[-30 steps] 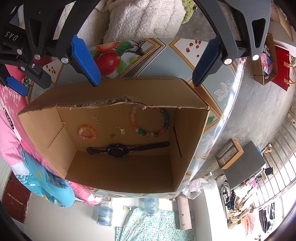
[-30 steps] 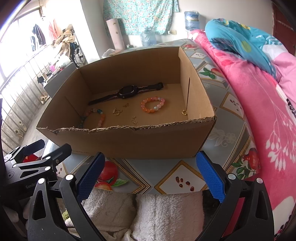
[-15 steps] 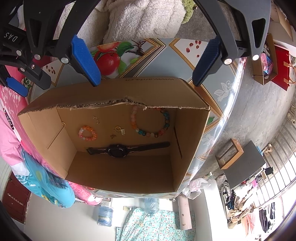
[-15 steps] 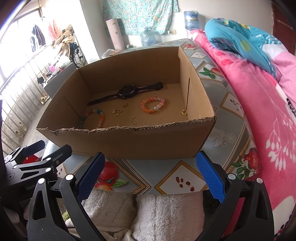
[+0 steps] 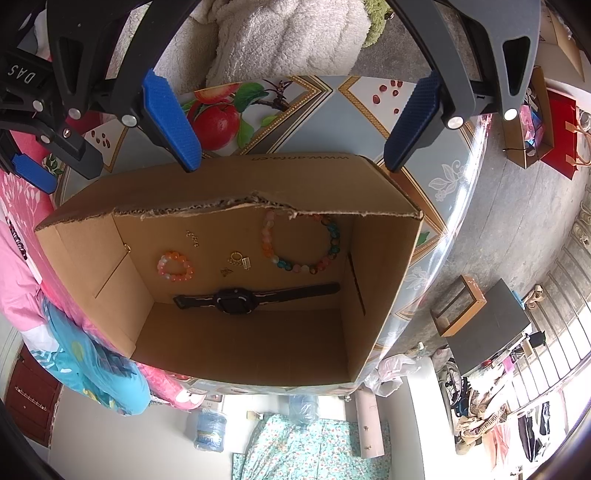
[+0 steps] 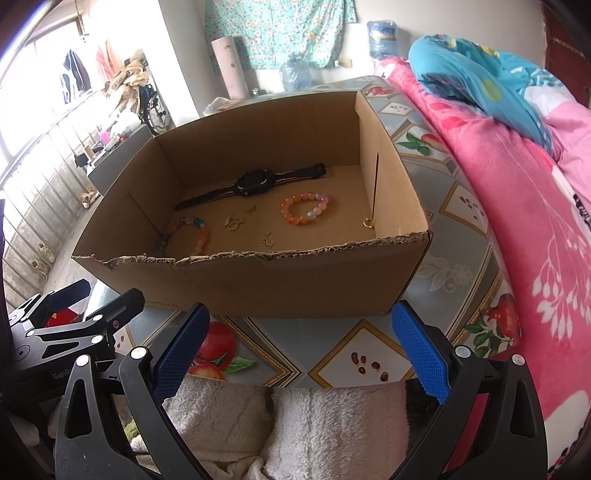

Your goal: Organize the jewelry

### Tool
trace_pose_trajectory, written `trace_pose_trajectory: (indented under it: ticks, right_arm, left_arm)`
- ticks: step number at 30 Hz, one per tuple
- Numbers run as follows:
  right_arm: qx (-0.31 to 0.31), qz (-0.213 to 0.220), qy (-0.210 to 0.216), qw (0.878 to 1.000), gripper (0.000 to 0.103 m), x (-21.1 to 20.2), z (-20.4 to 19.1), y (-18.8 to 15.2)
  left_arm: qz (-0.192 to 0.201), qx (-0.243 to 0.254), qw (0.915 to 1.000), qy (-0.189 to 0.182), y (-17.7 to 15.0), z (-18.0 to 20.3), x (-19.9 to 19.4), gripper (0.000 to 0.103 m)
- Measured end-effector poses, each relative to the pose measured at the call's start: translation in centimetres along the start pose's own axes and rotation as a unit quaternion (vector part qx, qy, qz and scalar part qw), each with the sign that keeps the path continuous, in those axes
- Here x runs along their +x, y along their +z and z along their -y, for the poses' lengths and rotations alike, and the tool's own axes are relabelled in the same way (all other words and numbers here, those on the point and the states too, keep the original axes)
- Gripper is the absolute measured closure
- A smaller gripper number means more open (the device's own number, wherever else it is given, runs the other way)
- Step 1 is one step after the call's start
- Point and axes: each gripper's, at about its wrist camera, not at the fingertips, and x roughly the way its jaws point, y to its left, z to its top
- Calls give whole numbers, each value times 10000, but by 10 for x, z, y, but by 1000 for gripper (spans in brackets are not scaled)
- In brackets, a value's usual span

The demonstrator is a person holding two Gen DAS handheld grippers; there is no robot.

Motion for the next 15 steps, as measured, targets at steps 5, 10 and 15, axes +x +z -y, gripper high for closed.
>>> trace_pose_trajectory:
  ticks: [5,10,15]
  right_arm:
    - [12,-1,14,10000,8,1,1,0]
    - [19,0,13,10000,8,1,1,0]
    - [24,-4,14,10000,8,1,2,0]
  left_arm:
    - [2,-1,10000,-1,0,0,0,6]
    - [-3,9,10000,3,0,0,1,6]
    - [-19,5,10000,3,-1,0,1,6]
